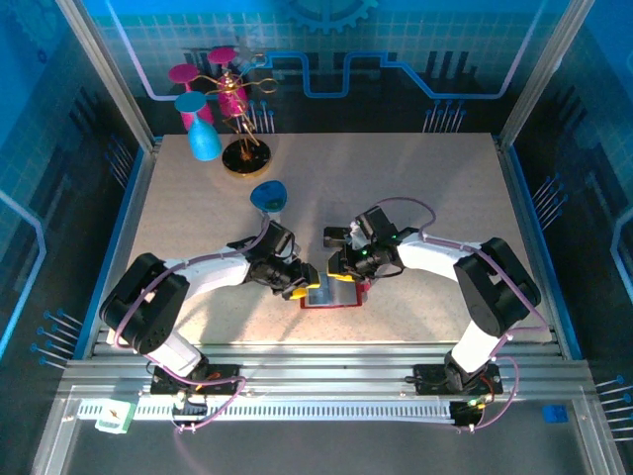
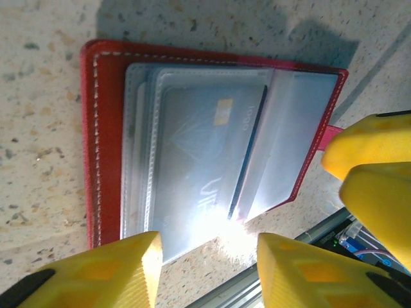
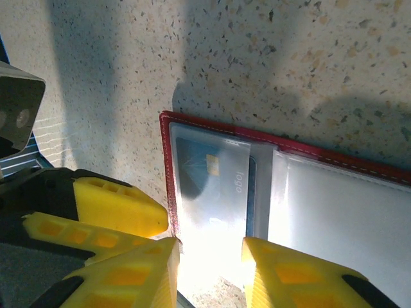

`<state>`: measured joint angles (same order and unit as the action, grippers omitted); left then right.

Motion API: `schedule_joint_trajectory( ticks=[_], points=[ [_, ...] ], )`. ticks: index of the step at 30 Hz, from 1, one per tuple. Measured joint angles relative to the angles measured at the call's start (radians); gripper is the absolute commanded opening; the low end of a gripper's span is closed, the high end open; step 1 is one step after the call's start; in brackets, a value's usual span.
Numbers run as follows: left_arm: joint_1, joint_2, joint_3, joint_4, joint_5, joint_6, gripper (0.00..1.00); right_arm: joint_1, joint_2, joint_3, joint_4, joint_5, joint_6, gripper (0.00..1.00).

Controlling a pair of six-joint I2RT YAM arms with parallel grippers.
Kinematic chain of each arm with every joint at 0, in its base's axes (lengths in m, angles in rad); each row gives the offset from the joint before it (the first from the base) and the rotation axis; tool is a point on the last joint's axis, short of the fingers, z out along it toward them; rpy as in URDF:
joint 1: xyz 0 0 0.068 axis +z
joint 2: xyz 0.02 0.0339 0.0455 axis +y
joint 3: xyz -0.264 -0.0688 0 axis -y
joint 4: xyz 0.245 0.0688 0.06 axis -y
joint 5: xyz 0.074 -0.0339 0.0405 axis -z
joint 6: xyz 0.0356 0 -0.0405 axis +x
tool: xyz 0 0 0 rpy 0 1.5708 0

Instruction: Take the credit cards out of the card holder

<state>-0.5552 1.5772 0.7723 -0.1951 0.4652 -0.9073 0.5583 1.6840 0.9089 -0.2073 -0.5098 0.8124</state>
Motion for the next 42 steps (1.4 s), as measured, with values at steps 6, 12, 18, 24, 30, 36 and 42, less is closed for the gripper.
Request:
schedule_joint_trajectory(
  ticks=[6,12,18,24,30,36,42],
  points=[
    [0.0,0.018,-0.002,0.048,0.011,-0.022,0.28,0.009,0.006,-0.008,0.009,-0.013,0.0,0.31],
    [0.0,0.027,-0.003,0.061,0.011,-0.037,0.23,0.013,0.013,-0.011,0.015,-0.023,0.0,0.3],
    [0.0,0.041,-0.008,0.063,0.011,-0.037,0.19,0.018,0.035,-0.011,0.017,-0.036,0.0,0.29],
    [0.0,0.047,-0.014,0.052,0.011,-0.033,0.16,0.028,0.056,-0.011,0.022,-0.048,0.0,0.29],
    [0.0,0.048,-0.014,0.035,0.01,-0.029,0.15,0.033,0.074,-0.011,0.026,-0.049,0.0,0.28],
    [0.0,0.06,-0.014,0.027,0.01,-0.026,0.14,0.037,0.078,-0.011,0.026,-0.05,0.0,0.28],
    [0.0,0.06,-0.014,0.02,0.01,-0.024,0.13,0.041,0.085,-0.011,0.026,-0.052,0.0,0.27]
  ],
)
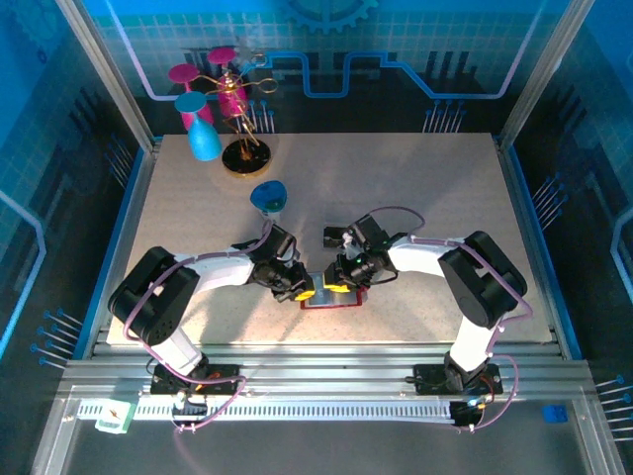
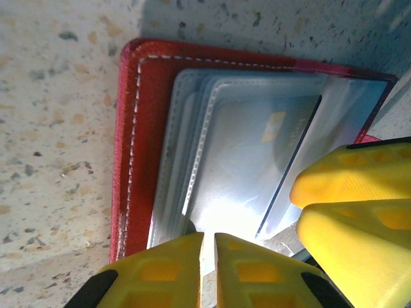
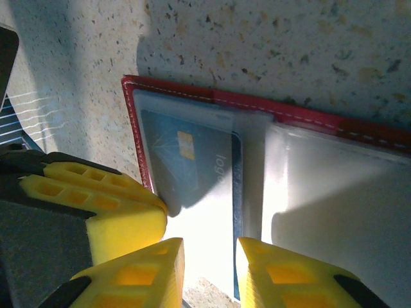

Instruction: Take the credit cards out of the card holder

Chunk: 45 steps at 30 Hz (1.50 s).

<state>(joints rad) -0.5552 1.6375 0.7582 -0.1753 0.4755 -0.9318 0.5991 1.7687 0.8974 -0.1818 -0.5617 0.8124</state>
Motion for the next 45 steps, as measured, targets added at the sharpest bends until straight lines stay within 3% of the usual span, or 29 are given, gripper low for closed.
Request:
schedule_joint_trajectory(
  ticks=[25,45],
  points=[
    [0.0,0.0,0.0,-0.003,0.0,0.018,0.13,0.011,0.029,0.008,0.0,-0.011,-0.001,0.24],
    [0.0,0.0,0.005,-0.006,0.0,0.022,0.2,0.016,0.019,0.034,-0.104,0.059,-0.056,0.24]
  ],
)
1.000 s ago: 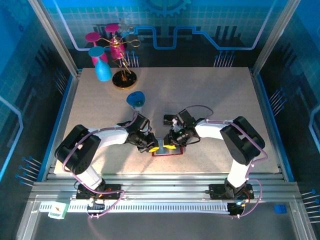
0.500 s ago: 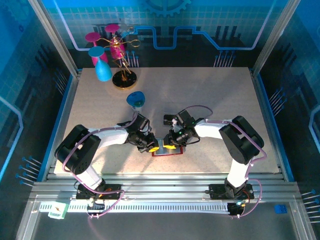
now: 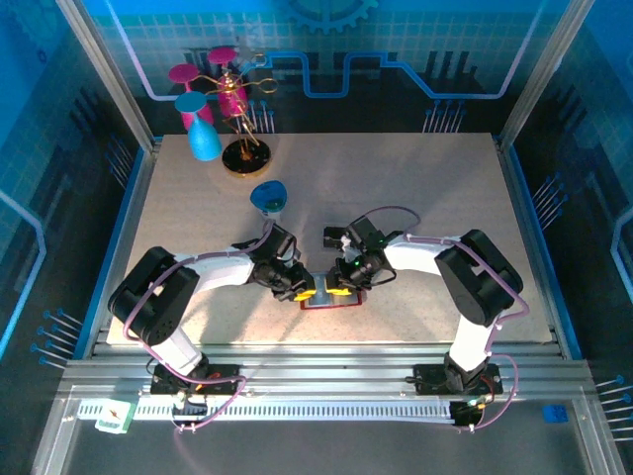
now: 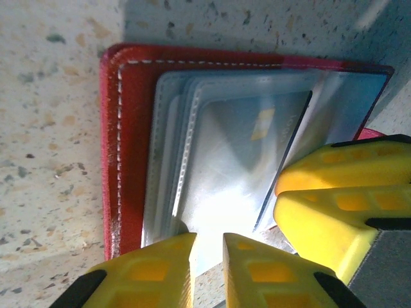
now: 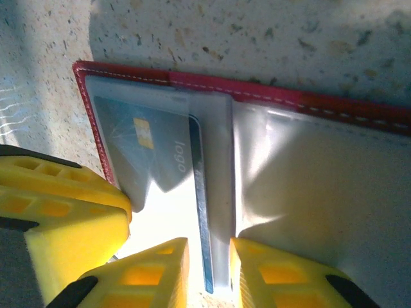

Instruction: Take the credit cards out of the card holder

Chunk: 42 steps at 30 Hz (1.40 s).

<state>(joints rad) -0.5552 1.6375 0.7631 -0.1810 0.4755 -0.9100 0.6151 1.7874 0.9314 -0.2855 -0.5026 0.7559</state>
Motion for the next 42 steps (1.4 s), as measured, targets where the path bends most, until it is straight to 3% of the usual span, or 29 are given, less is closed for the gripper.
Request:
schedule_joint_trajectory(
  ticks=[19,33,42],
  points=[
    [0.0,-0.024,0.021,-0.08,-0.058,0.023,0.27,0.007,-0.053,-0.061,0.003,0.025,0.026,0.24],
    [0.028,-0.042,0.021,-0.098,-0.087,0.026,0.11,0.008,-0.071,-0.039,0.026,0.019,0.041,0.24],
    [0.028,-0.021,0.022,-0.056,-0.073,0.025,0.07,0.008,-0.063,-0.026,0.082,-0.006,0.068,0.24]
  ],
)
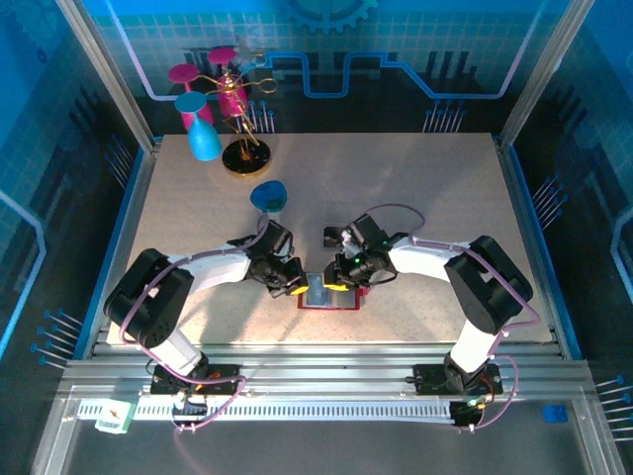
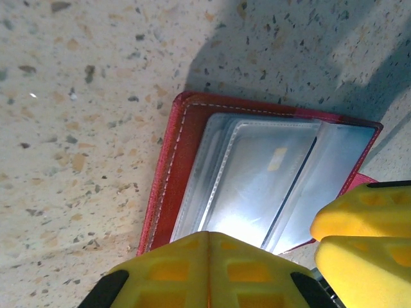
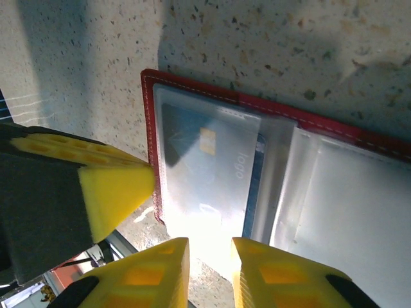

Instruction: Take the credit cards out of the card holder

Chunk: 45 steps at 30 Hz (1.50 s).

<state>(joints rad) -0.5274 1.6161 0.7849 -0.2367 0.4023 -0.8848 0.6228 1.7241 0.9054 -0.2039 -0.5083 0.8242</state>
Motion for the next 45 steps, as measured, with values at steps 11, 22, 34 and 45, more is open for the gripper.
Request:
schedule_joint_trajectory(
  ticks=[11,22,34,45],
  points=[
    [0.0,0.036,0.0,0.063,0.041,-0.008,0.06,0.0,0.042,0.0,0.04,-0.027,0.014,0.24],
    [0.0,0.04,0.0,0.063,0.048,-0.008,0.07,0.001,0.063,0.0,0.055,-0.039,0.014,0.24],
    [0.0,0.045,0.0,0.063,0.051,-0.007,0.07,0.001,0.066,0.007,0.014,-0.022,-0.006,0.24],
    [0.0,0.046,0.0,0.063,0.052,-0.007,0.07,0.001,0.066,0.02,-0.02,-0.006,-0.032,0.24]
  ],
)
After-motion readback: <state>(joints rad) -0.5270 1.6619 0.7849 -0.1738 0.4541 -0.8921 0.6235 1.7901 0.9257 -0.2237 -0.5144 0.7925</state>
